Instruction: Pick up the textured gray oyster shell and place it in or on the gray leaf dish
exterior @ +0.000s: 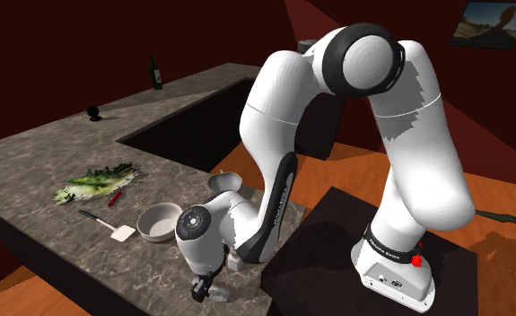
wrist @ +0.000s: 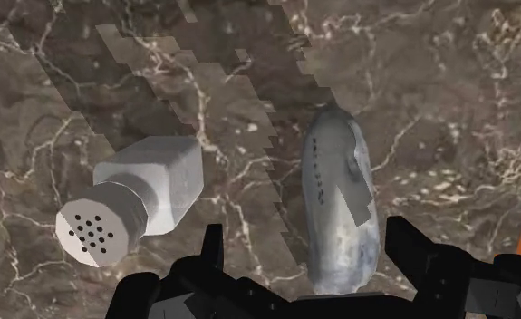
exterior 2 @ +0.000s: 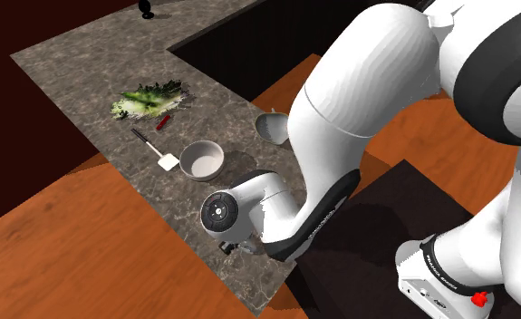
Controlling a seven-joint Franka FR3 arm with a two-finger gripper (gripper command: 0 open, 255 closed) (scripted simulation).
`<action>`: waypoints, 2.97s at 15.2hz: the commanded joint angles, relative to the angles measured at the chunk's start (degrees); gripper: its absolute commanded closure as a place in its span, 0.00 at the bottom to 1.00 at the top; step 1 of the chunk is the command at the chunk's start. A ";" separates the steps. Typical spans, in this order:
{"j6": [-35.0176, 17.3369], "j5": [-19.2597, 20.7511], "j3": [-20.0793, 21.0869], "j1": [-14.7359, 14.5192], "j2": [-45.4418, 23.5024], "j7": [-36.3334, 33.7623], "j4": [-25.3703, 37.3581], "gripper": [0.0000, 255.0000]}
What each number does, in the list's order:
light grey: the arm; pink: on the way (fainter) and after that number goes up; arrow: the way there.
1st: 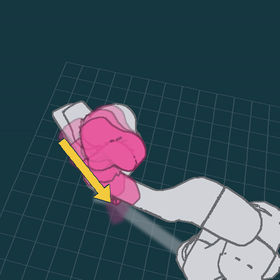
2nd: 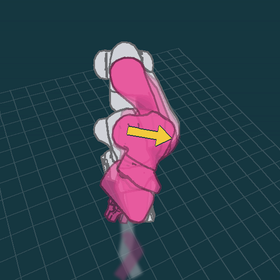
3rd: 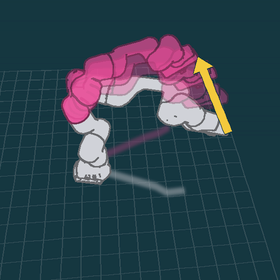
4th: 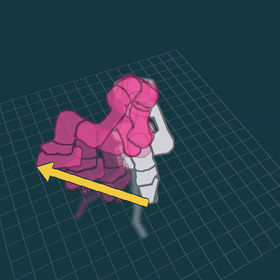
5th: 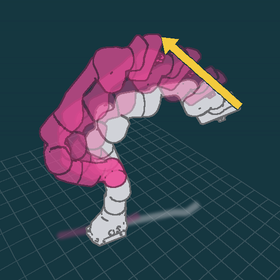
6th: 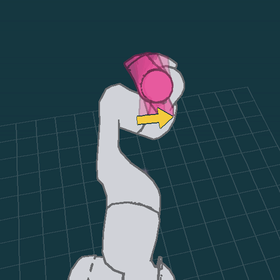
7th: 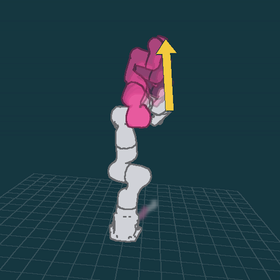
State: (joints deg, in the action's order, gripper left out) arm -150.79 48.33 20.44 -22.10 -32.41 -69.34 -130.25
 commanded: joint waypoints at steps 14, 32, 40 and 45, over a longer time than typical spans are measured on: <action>-2.45 3.93 -3.29 -2.06 -4.48 -2.95 1.96 1.00; 1.28 -2.79 2.01 2.03 3.57 2.79 -1.83 1.00; 4.50 -9.24 6.41 5.27 9.98 8.01 -4.00 1.00; 6.53 -13.44 8.88 7.03 13.78 11.34 -4.88 1.00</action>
State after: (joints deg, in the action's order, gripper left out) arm -144.57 35.71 28.86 -15.44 -19.43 -58.66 -134.82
